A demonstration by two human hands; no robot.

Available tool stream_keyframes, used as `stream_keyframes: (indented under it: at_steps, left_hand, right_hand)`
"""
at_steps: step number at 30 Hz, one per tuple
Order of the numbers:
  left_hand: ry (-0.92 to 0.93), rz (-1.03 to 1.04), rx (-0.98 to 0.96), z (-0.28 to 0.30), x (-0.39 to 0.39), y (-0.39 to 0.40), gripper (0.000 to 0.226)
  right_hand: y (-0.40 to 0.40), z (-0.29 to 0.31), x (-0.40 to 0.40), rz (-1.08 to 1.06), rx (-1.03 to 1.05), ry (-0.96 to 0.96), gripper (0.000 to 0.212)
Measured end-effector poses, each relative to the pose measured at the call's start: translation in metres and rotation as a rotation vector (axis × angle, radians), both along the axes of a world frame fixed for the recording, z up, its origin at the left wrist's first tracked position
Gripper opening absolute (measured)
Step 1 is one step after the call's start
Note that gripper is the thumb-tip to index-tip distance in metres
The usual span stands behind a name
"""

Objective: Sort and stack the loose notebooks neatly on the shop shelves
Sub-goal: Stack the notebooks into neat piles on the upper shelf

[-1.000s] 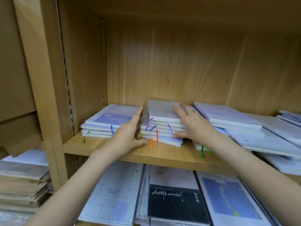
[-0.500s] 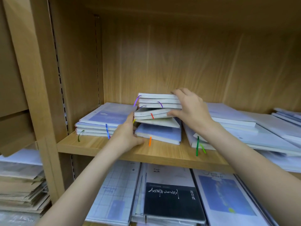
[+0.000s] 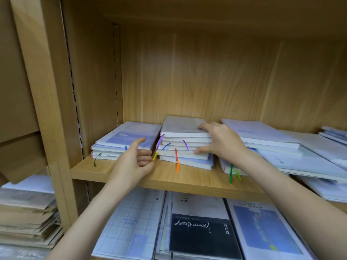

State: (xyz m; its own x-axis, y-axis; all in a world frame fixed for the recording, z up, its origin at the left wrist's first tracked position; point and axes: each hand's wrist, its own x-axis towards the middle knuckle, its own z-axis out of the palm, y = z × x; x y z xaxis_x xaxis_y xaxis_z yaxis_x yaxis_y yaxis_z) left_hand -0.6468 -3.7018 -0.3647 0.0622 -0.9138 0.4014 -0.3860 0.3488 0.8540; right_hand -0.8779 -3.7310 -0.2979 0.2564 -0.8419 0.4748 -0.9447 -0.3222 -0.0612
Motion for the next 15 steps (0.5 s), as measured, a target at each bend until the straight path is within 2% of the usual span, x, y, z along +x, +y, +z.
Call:
stream_keyframes:
  at_steps: [6, 12, 15]
  left_hand:
    - [-0.058, 0.179, -0.143, -0.001, 0.013, 0.000, 0.036]
    - [-0.252, 0.233, -0.224, 0.003, 0.009, -0.006, 0.035]
    - [-0.280, 0.228, -0.232, 0.003, 0.004, -0.008, 0.034]
  right_hand:
    - [0.003, -0.004, -0.008, 0.029, 0.015, 0.046, 0.073]
    - [0.004, 0.007, -0.008, -0.003, 0.010, 0.160, 0.070]
    - [0.004, 0.014, -0.008, 0.017, 0.034, 0.088, 0.062]
